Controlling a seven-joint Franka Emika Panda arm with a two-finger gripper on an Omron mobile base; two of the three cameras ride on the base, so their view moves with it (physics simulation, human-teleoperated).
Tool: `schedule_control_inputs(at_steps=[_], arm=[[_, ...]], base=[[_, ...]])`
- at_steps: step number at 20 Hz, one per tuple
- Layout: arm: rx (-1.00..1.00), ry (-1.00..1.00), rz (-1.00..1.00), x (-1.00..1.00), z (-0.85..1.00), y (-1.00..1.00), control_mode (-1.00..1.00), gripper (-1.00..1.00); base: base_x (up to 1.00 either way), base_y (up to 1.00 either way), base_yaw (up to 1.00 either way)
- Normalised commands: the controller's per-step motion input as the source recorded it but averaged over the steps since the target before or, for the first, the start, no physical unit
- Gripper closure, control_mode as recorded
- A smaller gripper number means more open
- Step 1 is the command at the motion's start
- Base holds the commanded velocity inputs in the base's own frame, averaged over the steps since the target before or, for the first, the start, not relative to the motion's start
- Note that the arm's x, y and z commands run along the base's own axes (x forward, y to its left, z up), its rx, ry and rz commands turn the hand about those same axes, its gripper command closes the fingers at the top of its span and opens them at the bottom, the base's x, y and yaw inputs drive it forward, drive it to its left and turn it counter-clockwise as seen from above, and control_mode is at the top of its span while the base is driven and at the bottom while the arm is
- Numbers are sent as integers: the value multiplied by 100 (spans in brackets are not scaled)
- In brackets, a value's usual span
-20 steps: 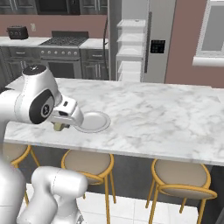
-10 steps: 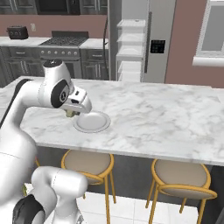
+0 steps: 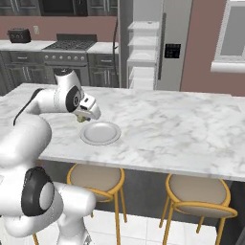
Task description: Retrieve the butter from the fridge and place it on a plate on the dining table. Then retrieve the butter knife by the fridge and place it near the plate.
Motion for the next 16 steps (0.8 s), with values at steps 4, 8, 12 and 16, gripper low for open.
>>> schedule_control_inputs(at_steps=[4, 8, 12, 16], arm=[[0, 0, -9, 78, -54, 4, -100, 100], [0, 8, -4, 77, -42, 0, -100, 100], [4, 7, 0, 69, -55, -4, -100, 100], [5, 1, 0, 48, -68, -6, -100, 100]], base=[[0, 0, 0], [0, 0, 0], [0, 0, 0], [0, 0, 0]])
